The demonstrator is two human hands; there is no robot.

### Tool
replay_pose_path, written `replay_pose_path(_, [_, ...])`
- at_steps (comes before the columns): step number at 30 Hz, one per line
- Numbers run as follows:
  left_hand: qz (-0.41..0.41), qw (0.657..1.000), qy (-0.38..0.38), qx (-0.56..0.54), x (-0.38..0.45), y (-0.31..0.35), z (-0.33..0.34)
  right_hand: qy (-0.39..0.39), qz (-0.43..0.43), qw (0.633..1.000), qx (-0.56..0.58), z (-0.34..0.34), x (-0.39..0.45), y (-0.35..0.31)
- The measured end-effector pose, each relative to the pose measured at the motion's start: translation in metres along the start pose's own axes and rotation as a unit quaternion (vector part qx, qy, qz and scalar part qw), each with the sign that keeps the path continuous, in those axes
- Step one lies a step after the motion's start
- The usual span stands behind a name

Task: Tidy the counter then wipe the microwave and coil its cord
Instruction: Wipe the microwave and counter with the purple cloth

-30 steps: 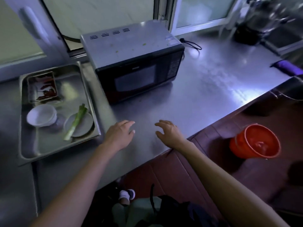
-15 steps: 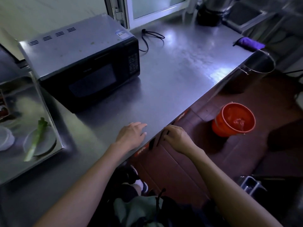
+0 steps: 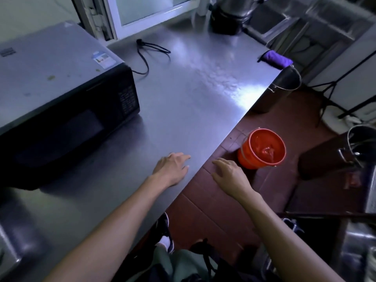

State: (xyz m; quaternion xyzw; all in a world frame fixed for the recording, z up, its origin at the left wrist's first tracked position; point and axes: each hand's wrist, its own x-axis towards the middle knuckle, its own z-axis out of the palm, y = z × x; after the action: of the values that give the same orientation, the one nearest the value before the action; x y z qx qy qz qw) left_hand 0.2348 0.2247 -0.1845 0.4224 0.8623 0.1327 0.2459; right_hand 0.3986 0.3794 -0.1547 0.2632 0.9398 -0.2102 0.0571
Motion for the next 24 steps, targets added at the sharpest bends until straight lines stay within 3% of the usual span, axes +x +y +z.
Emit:
replay_pose_path(5, [0.045,0.999,-0.021,0.015,0.045,0.024,-0.005,0.015,0.056,0.998,0.002,-0.016,0.011,0.026])
replay_pose_path(12, [0.121,0.992,-0.037,0.003,0.11,0.087,0.007,0.008,0.145,0.989,0.018,-0.025,0.01,0.113])
replay_pose_path(24, [0.152,0.977,-0.085,0.119,0.253,0.237,0.005,0.069,0.165,0.982,0.068,-0.107,0.056,0.279])
